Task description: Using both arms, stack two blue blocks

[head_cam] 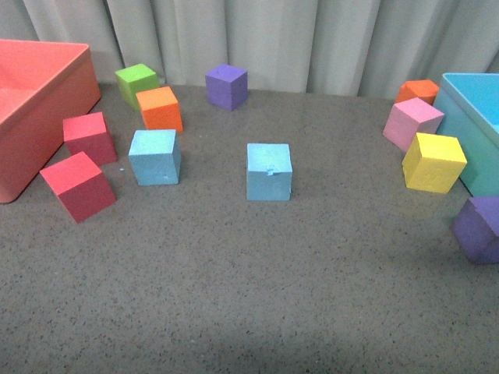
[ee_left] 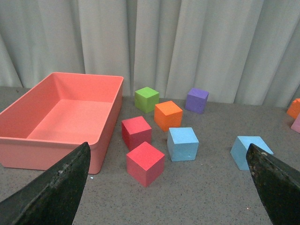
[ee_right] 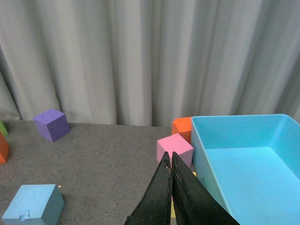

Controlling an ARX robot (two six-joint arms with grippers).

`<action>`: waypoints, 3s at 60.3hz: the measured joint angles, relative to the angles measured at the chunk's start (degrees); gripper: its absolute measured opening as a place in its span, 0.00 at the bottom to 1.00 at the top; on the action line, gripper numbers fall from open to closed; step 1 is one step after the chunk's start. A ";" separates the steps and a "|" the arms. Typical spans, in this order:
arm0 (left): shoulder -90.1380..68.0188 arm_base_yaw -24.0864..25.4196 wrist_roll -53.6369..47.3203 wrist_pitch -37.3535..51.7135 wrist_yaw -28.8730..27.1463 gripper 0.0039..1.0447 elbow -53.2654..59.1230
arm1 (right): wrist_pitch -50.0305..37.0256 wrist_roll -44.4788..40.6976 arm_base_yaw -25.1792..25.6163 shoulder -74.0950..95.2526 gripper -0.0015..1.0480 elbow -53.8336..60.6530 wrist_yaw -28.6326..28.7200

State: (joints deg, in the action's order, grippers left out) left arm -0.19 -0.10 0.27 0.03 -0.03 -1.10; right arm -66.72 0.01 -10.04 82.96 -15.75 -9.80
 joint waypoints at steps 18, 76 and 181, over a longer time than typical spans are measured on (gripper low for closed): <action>0.00 0.00 0.00 0.00 0.00 0.94 0.00 | 7.80 0.00 4.48 -16.87 0.01 9.62 4.39; 0.00 0.00 0.00 0.00 0.00 0.94 0.00 | 43.12 0.02 9.90 -59.39 0.01 15.61 9.70; -81.48 -9.77 9.42 27.36 -10.80 0.94 -29.88 | 66.64 0.00 9.90 -82.75 0.91 15.58 9.88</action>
State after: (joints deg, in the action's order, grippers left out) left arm -81.67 -9.87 9.69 27.40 -10.83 -30.98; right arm -0.08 0.01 -0.14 0.21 -0.16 0.08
